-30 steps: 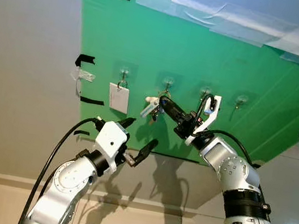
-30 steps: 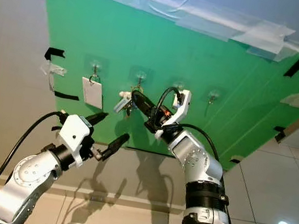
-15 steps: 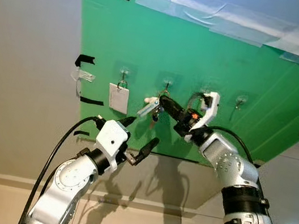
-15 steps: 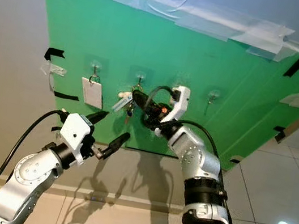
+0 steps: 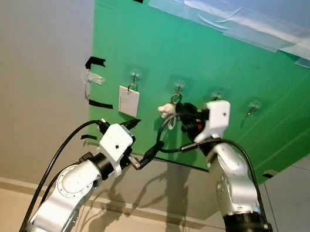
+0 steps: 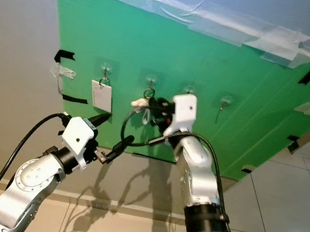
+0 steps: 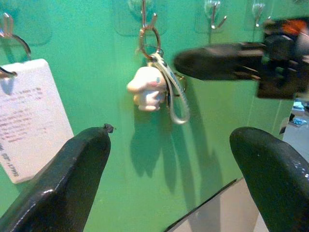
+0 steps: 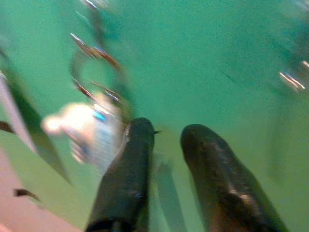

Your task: Hang keys on a hook

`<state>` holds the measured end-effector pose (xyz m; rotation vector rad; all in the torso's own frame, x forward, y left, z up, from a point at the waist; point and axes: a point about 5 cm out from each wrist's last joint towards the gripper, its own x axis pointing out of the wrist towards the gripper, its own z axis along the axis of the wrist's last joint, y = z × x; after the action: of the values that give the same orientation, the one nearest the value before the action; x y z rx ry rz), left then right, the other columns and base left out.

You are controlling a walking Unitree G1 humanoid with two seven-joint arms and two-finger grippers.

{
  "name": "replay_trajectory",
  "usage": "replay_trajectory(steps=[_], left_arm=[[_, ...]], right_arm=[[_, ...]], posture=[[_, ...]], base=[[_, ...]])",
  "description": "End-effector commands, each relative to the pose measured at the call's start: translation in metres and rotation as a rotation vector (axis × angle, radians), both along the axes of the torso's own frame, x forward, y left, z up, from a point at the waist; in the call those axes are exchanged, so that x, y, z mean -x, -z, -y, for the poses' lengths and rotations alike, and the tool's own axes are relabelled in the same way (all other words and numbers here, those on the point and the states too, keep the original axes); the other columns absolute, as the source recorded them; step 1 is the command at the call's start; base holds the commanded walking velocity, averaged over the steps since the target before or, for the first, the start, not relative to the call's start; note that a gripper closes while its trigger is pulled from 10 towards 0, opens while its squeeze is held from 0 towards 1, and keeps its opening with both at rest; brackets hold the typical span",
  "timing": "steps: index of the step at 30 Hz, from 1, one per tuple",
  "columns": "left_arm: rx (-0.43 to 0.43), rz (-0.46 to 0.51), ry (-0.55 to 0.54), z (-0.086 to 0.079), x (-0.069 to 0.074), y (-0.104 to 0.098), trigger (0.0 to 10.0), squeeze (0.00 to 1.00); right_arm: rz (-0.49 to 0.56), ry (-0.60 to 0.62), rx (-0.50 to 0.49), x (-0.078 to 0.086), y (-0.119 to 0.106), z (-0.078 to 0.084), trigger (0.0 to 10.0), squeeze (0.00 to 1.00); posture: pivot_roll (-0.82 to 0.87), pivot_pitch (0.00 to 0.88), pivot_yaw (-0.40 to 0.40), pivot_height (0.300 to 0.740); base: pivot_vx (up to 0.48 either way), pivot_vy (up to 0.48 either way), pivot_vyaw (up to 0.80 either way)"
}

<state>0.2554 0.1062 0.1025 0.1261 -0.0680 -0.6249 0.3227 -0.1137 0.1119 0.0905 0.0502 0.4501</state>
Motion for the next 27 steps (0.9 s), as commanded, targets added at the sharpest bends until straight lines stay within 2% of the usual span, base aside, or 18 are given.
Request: replay_trajectory(steps=[1,2,5,10,11,13,15,18,19,20,24,26,27], left_arm=[[-0.001,0.022,0.008,0.004,-0.004,-0.004,10.0,0.0],[-0.005,0.022,0.007,0.003,-0.006,-0.004,10.0,0.0],[-0.005,0.016,-0.004,0.002,-0.009,-0.003,10.0,0.0],[0.021,-0.005,-0.091,-0.005,-0.015,-0.003,10.0,0.0],[0.034,-0.011,-0.155,-0.011,-0.018,-0.004,10.0,0.0],[0.015,-0.024,-0.289,-0.031,-0.017,-0.001,10.0,0.0],[-0.023,-0.024,-0.36,-0.045,-0.009,0.001,10.0,0.0],[-0.047,-0.029,-0.368,-0.051,0.002,0.002,10.0,0.0],[-0.058,-0.042,-0.366,-0.053,0.007,0.004,10.0,0.0],[-0.058,-0.042,-0.366,-0.053,0.007,0.004,10.0,0.0],[-0.087,-0.092,-0.381,-0.061,0.015,0.014,10.0,0.0],[-0.091,-0.115,-0.395,-0.064,0.018,0.019,10.0,0.0],[-0.119,-0.129,-0.399,-0.067,0.02,0.026,10.0,0.0]], right_arm=[[0.041,0.038,0.002,0.003,-0.007,0.007,10.0,1.0],[0.054,0.049,0.006,0.012,-0.005,0.005,10.0,1.0],[0.08,0.067,-0.003,0.021,-0.004,0.003,10.0,1.0],[0.147,0.129,-0.008,0.03,-0.011,0.006,10.0,1.0],[0.17,0.158,-0.007,0.034,-0.014,0.009,10.0,1.0],[0.183,0.251,0.035,0.052,-0.007,0.027,10.0,1.0],[0.096,0.359,0.058,0.073,0.015,0.051,10.0,1.0],[-0.009,0.436,0.067,0.096,0.039,0.072,10.0,1.0],[-0.087,0.457,0.041,0.113,0.052,0.079,10.0,1.0],[-0.087,0.457,0.041,0.113,0.052,0.079,10.0,1.0],[-0.192,0.478,0.057,0.135,0.069,0.083,10.0,1.0],[-0.208,0.502,0.08,0.138,0.072,0.086,10.0,1.0],[-0.223,0.518,0.086,0.139,0.077,0.088,10.0,0.0]], posture=[[0.14,0.0,-0.102,0.74],[0.13,0.0,-0.098,0.74],[0.12,0.0,-0.088,0.74],[0.11,0.0,-0.073,0.74],[0.1,0.0,-0.064,0.74],[0.08,0.0,-0.052,0.74],[0.07,0.0,-0.035,0.74],[0.06,0.0,-0.024,0.74],[0.05,0.0,-0.017,0.74],[0.05,0.0,-0.017,0.74],[0.03,0.0,0.0,0.74],[0.03,0.0,0.002,0.74],[0.03,0.0,0.006,0.74]], base=[[0.0,0.0,0.0],[0.0,0.0,0.0],[0.0,0.0,0.0],[0.0,0.0,0.0],[0.0,0.0,0.0],[0.0,0.0,0.0],[0.0,0.0,0.0],[0.0,0.0,0.0],[0.0,0.0,0.0],[0.0,0.0,0.0],[0.0,0.0,0.0],[0.0,0.0,0.0],[0.0,0.0,0.0]])
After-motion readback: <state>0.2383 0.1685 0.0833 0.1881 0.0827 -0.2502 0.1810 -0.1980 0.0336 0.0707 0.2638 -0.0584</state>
